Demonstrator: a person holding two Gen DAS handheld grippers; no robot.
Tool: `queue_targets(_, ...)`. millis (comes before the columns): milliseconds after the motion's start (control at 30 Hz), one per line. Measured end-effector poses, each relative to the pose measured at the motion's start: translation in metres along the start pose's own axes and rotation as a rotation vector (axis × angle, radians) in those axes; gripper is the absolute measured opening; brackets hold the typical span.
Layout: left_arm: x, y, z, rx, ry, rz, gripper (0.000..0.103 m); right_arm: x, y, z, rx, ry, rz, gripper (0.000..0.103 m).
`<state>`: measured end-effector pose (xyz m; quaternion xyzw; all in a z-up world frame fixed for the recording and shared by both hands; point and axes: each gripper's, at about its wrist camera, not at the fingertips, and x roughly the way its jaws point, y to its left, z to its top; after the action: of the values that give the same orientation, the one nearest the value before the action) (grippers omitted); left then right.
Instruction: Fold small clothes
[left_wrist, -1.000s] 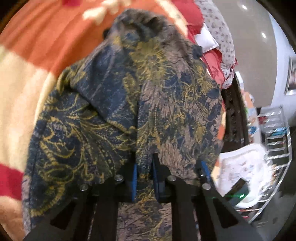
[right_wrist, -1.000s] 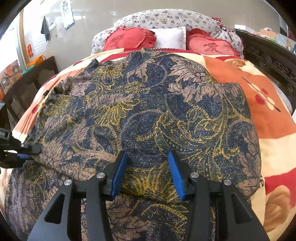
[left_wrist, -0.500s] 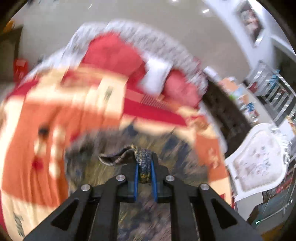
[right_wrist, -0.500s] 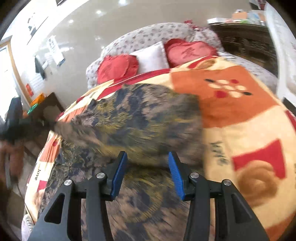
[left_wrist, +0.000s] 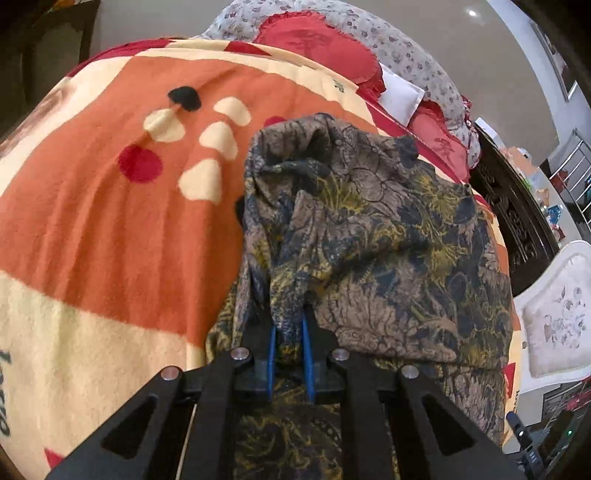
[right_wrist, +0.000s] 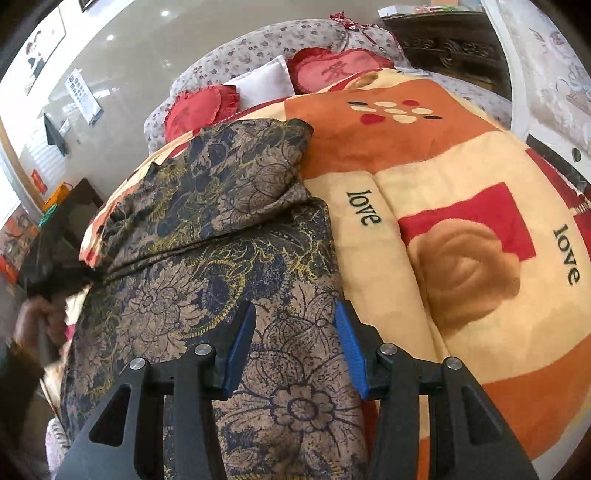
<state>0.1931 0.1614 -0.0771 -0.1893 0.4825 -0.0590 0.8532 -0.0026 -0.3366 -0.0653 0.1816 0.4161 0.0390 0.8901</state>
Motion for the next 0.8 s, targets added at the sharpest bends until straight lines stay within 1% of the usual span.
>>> queue_targets(67,-0.001,-0.003,0.000,0.013,0.003,0.009,0.013,0.000,-0.001,0.006,-0.004,-0.007,-0.005,0.037)
queue_targets(133,-0.002,-0.003,0.000,0.009,0.005,-0.009,0.013,0.002,-0.001,0.015,-0.001,-0.011,-0.024,0.037)
queue_targets(167,-0.003,-0.004,0.000,0.009,0.010,-0.022,0.016,0.004,-0.002,0.018,0.013,-0.010,-0.023,0.037)
queue_targets(200,-0.002,-0.004,0.001,0.015,0.019,-0.030,0.024,0.006,-0.002,0.019,0.029,-0.007,-0.012,0.037)
queue_targets(233,-0.002,-0.004,0.001,0.021,0.026,-0.046,0.029,0.010,-0.001,0.019,0.046,0.000,0.005,0.037)
queue_targets(300,-0.001,-0.004,0.002,0.018,0.032,-0.096,0.043,0.018,0.009,0.016,0.038,0.014,0.019,0.037)
queue_targets(333,-0.001,-0.004,0.002,0.013,0.036,-0.111,0.046,0.022,0.016,0.013,0.019,0.021,0.016,0.037)
queue_targets(367,-0.001,-0.003,0.004,0.001,0.042,-0.135,0.052,0.026,0.024,0.009,-0.005,0.025,0.015,0.037)
queue_targets(400,-0.001,-0.002,0.006,-0.012,0.046,-0.155,0.056,0.029,0.029,0.006,-0.019,0.028,0.016,0.037)
queue_targets(433,-0.002,-0.001,0.010,-0.029,0.046,-0.171,0.061,0.033,0.034,0.002,-0.037,0.036,0.009,0.037)
queue_targets(500,-0.002,0.004,0.022,-0.075,0.033,-0.196,0.074,0.040,0.040,-0.008,-0.089,0.024,-0.045,0.037)
queue_targets(567,0.003,0.012,0.038,-0.165,0.029,-0.244,0.084,0.041,0.043,-0.014,-0.124,-0.004,-0.064,0.038)
queue_targets(667,0.023,0.027,0.058,-0.304,0.085,-0.310,0.084,0.039,0.045,-0.022,-0.160,-0.045,-0.080,0.038)
queue_targets(733,0.036,0.034,0.065,-0.374,0.123,-0.344,0.083,0.038,0.045,-0.024,-0.169,-0.057,-0.080,0.038)
queue_targets(767,0.037,0.036,0.067,-0.388,0.129,-0.350,0.079,0.037,0.044,-0.024,-0.170,-0.060,-0.080,0.038)
queue_targets(800,0.039,0.036,0.068,-0.395,0.135,-0.349,0.071,0.037,0.044,-0.025,-0.170,-0.062,-0.080,0.038)
